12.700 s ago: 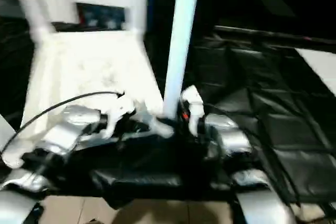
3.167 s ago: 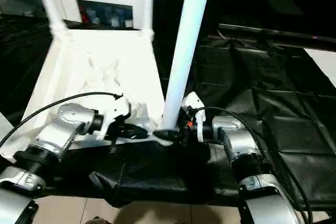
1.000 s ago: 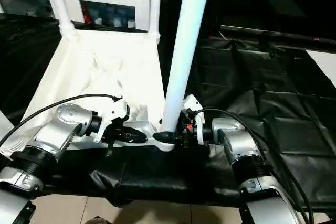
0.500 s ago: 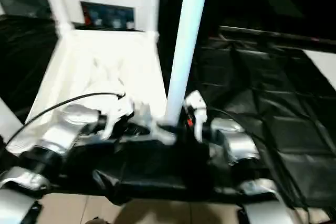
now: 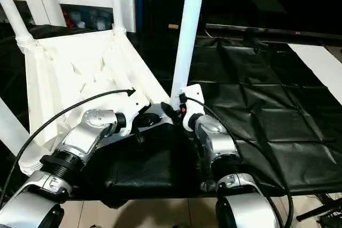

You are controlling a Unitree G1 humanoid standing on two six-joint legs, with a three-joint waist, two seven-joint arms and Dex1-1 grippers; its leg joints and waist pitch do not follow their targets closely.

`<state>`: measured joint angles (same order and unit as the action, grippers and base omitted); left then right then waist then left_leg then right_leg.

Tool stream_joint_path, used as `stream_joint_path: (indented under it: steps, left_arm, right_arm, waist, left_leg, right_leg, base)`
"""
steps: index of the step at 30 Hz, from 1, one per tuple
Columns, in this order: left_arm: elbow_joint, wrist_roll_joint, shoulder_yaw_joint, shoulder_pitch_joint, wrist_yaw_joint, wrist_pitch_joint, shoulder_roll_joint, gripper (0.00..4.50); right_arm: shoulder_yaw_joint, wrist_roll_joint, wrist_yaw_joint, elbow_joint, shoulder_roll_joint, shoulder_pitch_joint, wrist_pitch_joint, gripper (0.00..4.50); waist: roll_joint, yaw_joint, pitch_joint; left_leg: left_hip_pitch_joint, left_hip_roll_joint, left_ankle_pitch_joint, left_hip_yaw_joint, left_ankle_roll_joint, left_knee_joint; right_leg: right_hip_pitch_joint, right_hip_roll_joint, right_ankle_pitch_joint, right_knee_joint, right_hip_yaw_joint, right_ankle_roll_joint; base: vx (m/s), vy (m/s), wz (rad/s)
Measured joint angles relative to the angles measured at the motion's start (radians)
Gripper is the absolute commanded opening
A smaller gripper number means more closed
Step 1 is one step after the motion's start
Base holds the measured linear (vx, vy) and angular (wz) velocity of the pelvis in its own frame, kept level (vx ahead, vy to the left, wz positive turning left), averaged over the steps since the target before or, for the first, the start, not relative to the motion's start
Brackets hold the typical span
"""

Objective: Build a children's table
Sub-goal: Rotate leg to tighten, then rotate table base

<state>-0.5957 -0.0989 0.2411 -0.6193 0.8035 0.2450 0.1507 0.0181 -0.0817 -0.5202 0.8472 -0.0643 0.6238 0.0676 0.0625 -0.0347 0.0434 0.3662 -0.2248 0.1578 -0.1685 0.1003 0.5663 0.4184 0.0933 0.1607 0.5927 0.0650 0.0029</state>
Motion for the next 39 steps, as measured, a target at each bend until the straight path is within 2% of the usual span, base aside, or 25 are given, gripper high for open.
stream_joint_path:
  steps: [2,5,9,12,15,17,19,20,22,25,27,29,31,32,35,37,38,39]
  left_arm:
    - [0.005,-0.002,0.010,0.000,0.001,-0.009,-0.001,0.00]
    - [0.026,-0.001,0.034,0.003,0.023,-0.011,-0.005,0.00]
    - [0.057,-0.002,0.039,0.020,0.029,-0.014,0.000,0.00]
    - [0.102,0.009,0.039,0.053,0.042,-0.025,0.005,0.00]
    - [0.151,0.035,0.024,0.098,0.039,-0.041,0.010,0.00]
    - [0.197,0.060,0.010,0.128,0.037,-0.047,0.010,0.36]
    - [0.239,0.077,0.004,0.152,0.038,-0.045,0.012,0.42]
    - [0.299,0.093,-0.006,0.178,0.037,-0.021,0.013,0.63]
    - [0.396,0.121,-0.015,0.216,0.043,0.024,0.019,0.75]
    - [0.579,0.172,-0.029,0.286,0.055,0.127,0.045,0.85]
    - [0.668,0.197,-0.030,0.332,0.067,0.184,0.072,1.15]
    - [0.788,0.226,-0.028,0.419,0.074,0.258,0.117,1.22]
    - [0.855,0.240,-0.023,0.486,0.080,0.304,0.144,1.27]
    - [0.879,0.246,-0.024,0.510,0.081,0.328,0.156,1.50]
    - [1.008,0.277,-0.050,0.623,0.074,0.395,0.198,1.72]
    - [1.050,0.291,-0.064,0.670,0.069,0.429,0.210,1.84]
    - [1.071,0.299,-0.080,0.690,0.063,0.446,0.219,2.09]
    - [1.085,0.303,-0.093,0.700,0.063,0.455,0.227,2.09]
  right_arm:
    - [-0.015,-0.002,-0.047,-0.031,-0.030,-0.022,-0.002,3.36]
    - [-0.019,-0.057,-0.232,-0.178,-0.145,-0.117,0.041,3.36]
    - [-0.010,-0.120,-0.386,-0.303,-0.239,-0.175,0.082,3.36]
    - [0.000,-0.166,-0.504,-0.399,-0.338,-0.252,0.119,3.36]
    - [0.016,-0.209,-0.552,-0.493,-0.392,-0.315,0.179,3.36]
    - [0.014,-0.230,-0.574,-0.554,-0.409,-0.347,0.220,3.54]
    - [0.005,-0.238,-0.583,-0.592,-0.407,-0.361,0.240,3.54]
    - [-0.005,-0.240,-0.580,-0.627,-0.401,-0.368,0.256,3.54]
    - [-0.025,-0.245,-0.573,-0.657,-0.379,-0.381,0.267,3.54]
    - [-0.052,-0.247,-0.535,-0.666,-0.323,-0.376,0.275,3.54]
    - [-0.067,-0.244,-0.517,-0.657,-0.302,-0.366,0.276,3.54]
    - [-0.069,-0.224,-0.478,-0.621,-0.276,-0.328,0.271,3.54]
    - [-0.068,-0.207,-0.446,-0.585,-0.262,-0.301,0.264,3.54]
    - [-0.068,-0.196,-0.429,-0.562,-0.256,-0.293,0.254,3.54]
    - [-0.067,-0.179,-0.357,-0.469,-0.203,-0.239,0.228,3.54]
    - [-0.064,-0.170,-0.318,-0.416,-0.190,-0.213,0.214,3.54]
    - [-0.063,-0.161,-0.296,-0.389,-0.181,-0.194,0.209,3.54]
    - [-0.061,-0.159,-0.279,-0.366,-0.173,-0.180,0.203,3.54]
  waist:
    - [0.001,-0.004,0.000]
    - [0.001,-0.028,0.001]
    - [0.001,-0.032,0.001]
    - [0.002,-0.050,0.001]
    - [0.006,-0.049,0.003]
    - [0.011,-0.051,0.004]
    - [0.014,-0.052,0.005]
    - [0.015,-0.052,0.005]
    - [0.018,-0.054,0.005]
    - [0.019,-0.051,0.006]
    - [0.019,-0.051,0.006]
    - [0.019,-0.048,0.006]
    - [0.020,-0.048,0.006]
    - [0.022,-0.050,0.007]
    - [0.024,-0.046,0.008]
    - [0.025,-0.046,0.008]
    - [0.025,-0.048,0.008]
    - [0.025,-0.048,0.008]
  left_leg:
    - [0.001,0.000,0.000,0.000,0.000,0.000]
    - [0.003,0.000,0.000,-0.002,0.000,-0.001]
    - [0.003,-0.001,0.000,-0.002,0.000,-0.002]
    - [0.004,-0.002,0.000,-0.003,-0.001,-0.002]
    - [0.004,-0.002,0.000,-0.004,-0.001,-0.002]
    - [0.005,-0.002,0.000,-0.004,-0.001,-0.002]
    - [0.005,-0.002,0.000,-0.004,-0.001,-0.001]
    - [0.006,-0.002,0.000,-0.004,-0.001,-0.001]
    - [0.005,-0.003,0.000,-0.004,0.000,-0.001]
    - [0.004,-0.003,0.000,-0.003,0.000,-0.001]
    - [0.004,-0.002,0.000,-0.003,0.000,-0.002]
    - [0.004,-0.002,0.000,-0.003,0.000,-0.002]
    - [0.004,-0.002,0.000,-0.003,0.000,-0.002]
    - [0.004,-0.002,0.000,-0.003,0.000,-0.002]
    - [0.004,-0.002,0.000,-0.003,0.000,-0.001]
    - [0.004,-0.002,0.000,-0.003,0.000,-0.001]
    - [0.004,-0.002,0.000,-0.002,0.000,-0.001]
    - [0.004,-0.002,0.000,-0.002,0.000,-0.001]
  right_leg:
    - [0.000,0.000,0.000,0.000,0.000,0.000]
    - [-0.001,0.000,-0.002,0.001,-0.002,0.002]
    - [0.000,0.000,-0.003,0.002,-0.002,0.002]
    - [-0.001,0.000,-0.001,0.002,-0.002,0.003]
    - [0.000,-0.001,0.000,0.001,-0.002,0.005]
    - [0.001,-0.001,0.000,0.001,-0.002,0.005]
    - [0.001,-0.001,0.000,0.001,-0.002,0.005]
    - [0.001,0.000,0.000,0.001,-0.002,0.005]
    - [0.000,0.000,0.000,0.001,-0.002,0.005]
    - [0.000,0.000,0.003,0.001,-0.002,0.010]
    - [0.000,0.000,0.003,0.001,-0.002,0.010]
    - [0.000,-0.001,0.003,0.001,-0.002,0.010]
    - [0.000,-0.001,0.003,0.002,-0.002,0.010]
    - [0.000,-0.001,0.003,0.002,-0.002,0.010]
    - [0.000,-0.001,0.003,0.002,-0.003,0.010]
    - [0.000,-0.001,0.003,0.002,-0.003,0.010]
    - [-0.001,-0.001,0.003,0.002,-0.002,0.010]
    - [-0.001,-0.001,0.003,0.002,-0.003,0.010]
  base:
    - [0.000,0.000,0.00]
    - [0.000,0.000,0.00]
    - [0.000,0.000,0.00]
    - [0.000,0.000,0.00]
    - [0.000,0.000,0.00]
    - [0.000,0.000,0.00]
    - [0.000,0.000,0.00]
    - [0.000,0.000,0.00]
    - [0.000,0.000,0.00]
    - [0.000,0.000,0.00]
    - [0.000,0.000,0.00]
    - [0.000,0.000,0.00]
    - [0.000,0.000,0.00]
    - [0.000,0.000,0.00]
    - [0.000,0.000,0.00]
    - [0.000,0.000,0.00]
    - [0.000,0.000,0.00]
    - [0.000,0.000,0.00]
